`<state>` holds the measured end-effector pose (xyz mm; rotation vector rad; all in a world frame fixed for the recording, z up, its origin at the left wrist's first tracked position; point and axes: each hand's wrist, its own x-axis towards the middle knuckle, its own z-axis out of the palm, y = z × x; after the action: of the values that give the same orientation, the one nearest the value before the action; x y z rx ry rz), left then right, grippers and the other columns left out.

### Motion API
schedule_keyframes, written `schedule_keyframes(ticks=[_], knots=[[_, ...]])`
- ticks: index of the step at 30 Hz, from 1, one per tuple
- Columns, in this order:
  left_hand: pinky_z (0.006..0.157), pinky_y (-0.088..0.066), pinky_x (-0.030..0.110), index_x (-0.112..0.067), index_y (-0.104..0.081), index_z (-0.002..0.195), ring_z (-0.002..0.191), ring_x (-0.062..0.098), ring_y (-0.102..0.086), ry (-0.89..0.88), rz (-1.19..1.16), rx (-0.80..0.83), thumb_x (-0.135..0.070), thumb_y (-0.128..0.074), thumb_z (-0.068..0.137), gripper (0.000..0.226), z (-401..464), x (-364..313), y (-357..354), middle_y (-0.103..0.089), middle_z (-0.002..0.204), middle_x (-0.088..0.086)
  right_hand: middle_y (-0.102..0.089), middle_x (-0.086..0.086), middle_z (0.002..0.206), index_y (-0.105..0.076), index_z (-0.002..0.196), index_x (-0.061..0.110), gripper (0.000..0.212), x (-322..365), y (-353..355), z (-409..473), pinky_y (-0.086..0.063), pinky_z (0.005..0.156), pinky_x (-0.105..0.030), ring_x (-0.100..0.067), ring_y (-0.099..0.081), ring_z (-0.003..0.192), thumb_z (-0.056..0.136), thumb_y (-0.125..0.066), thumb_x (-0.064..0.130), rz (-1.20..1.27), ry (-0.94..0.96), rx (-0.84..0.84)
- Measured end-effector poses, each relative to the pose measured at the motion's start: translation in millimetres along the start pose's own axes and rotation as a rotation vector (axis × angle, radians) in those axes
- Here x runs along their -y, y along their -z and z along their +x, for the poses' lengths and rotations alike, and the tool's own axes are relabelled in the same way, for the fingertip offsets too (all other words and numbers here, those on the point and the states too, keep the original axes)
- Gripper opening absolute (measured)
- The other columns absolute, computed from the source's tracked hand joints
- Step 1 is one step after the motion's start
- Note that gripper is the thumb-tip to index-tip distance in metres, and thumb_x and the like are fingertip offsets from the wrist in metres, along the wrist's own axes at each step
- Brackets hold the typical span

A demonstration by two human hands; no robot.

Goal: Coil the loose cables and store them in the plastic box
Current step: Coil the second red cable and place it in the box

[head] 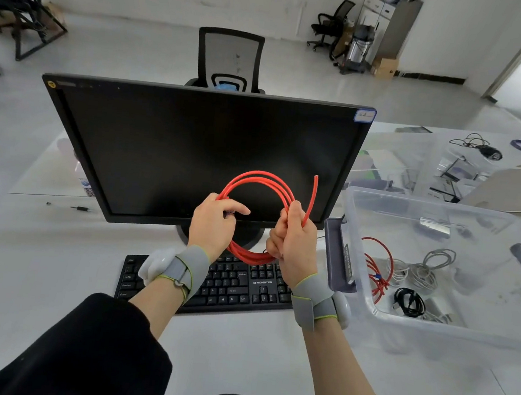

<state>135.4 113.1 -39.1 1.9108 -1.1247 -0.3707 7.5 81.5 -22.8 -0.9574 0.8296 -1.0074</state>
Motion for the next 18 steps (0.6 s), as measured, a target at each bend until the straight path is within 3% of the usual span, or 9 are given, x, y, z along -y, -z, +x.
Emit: schedule_keyframes(ticks=[1, 4, 7, 10, 14, 16, 18], knots=[[0.071, -0.033, 0.009, -0.024, -0.074, 0.093, 0.091, 0.012, -0.046, -0.031, -0.003, -0.003, 0.004, -0.047, 0.088, 0.040, 1.2, 0.8, 1.4, -0.052, 0.092, -0.005, -0.025, 0.007, 0.044, -0.039, 0.068, 0.013, 0.040, 1.0, 0.7, 0.8, -0.018, 0.036, -0.018, -0.007, -0.019, 0.034, 0.103, -0.030, 0.031, 0.033, -0.007, -0.013], [0.092, -0.029, 0.027, -0.032, -0.070, 0.108, 0.102, 0.011, -0.035, -0.110, 0.035, 0.053, -0.003, -0.048, 0.090, 0.040, 3.9, 4.8, 5.6, -0.060, 0.090, -0.014, -0.027, 0.006, 0.043, -0.041, 0.068, 0.013, 0.040, 5.1, 5.8, 3.9, -0.019, 0.034, -0.016, -0.006, -0.020, 0.032, 0.103, -0.031, 0.032, 0.113, -0.038, -0.045], [0.089, -0.019, 0.025, -0.038, -0.061, 0.120, 0.105, 0.011, -0.036, -0.223, 0.125, 0.094, -0.018, -0.049, 0.094, 0.035, 6.6, 12.5, 9.8, -0.062, 0.086, -0.016, -0.028, 0.007, 0.041, -0.043, 0.068, 0.013, 0.041, 4.7, 10.4, 5.5, -0.020, 0.032, -0.015, -0.005, -0.021, 0.031, 0.103, -0.032, 0.032, 0.200, -0.105, -0.095], [0.096, -0.015, 0.024, -0.044, -0.043, 0.134, 0.112, 0.011, -0.037, -0.280, 0.160, 0.145, -0.051, -0.030, 0.089, 0.047, 7.8, 16.6, 14.1, -0.058, 0.085, -0.012, -0.027, 0.007, 0.040, -0.043, 0.068, 0.012, 0.042, 4.5, 14.4, 8.4, -0.019, 0.030, -0.015, -0.004, -0.021, 0.029, 0.103, -0.032, 0.033, 0.295, -0.161, -0.132], [0.114, -0.019, 0.039, -0.021, -0.028, 0.141, 0.119, 0.010, -0.046, -0.222, -0.109, 0.269, -0.036, -0.028, 0.100, 0.044, 14.8, 19.8, 18.1, -0.065, 0.089, -0.011, -0.027, 0.007, 0.039, -0.042, 0.067, 0.012, 0.043, 5.2, 22.1, 11.6, -0.019, 0.030, -0.015, -0.004, -0.021, 0.029, 0.103, -0.031, 0.034, 0.353, -0.181, -0.170], [0.111, -0.028, 0.046, -0.018, -0.030, 0.140, 0.111, 0.016, -0.053, -0.235, -0.091, 0.327, -0.030, -0.032, 0.102, 0.041, 17.4, 20.9, 19.5, -0.065, 0.088, -0.010, -0.029, 0.006, 0.040, -0.044, 0.068, 0.012, 0.043, 6.5, 24.7, 11.2, -0.020, 0.031, -0.015, -0.004, -0.022, 0.030, 0.102, -0.032, 0.034, 0.304, -0.173, -0.190], [0.112, -0.026, 0.039, -0.018, -0.035, 0.139, 0.103, 0.014, -0.054, -0.232, 0.033, 0.361, -0.029, -0.035, 0.101, 0.039, 19.5, 20.5, 20.8, -0.064, 0.086, -0.011, -0.032, 0.005, 0.041, -0.046, 0.068, 0.012, 0.043, 8.6, 24.9, 10.4, -0.022, 0.032, -0.015, -0.005, -0.025, 0.031, 0.102, -0.033, 0.035, 0.223, -0.158, -0.202]])
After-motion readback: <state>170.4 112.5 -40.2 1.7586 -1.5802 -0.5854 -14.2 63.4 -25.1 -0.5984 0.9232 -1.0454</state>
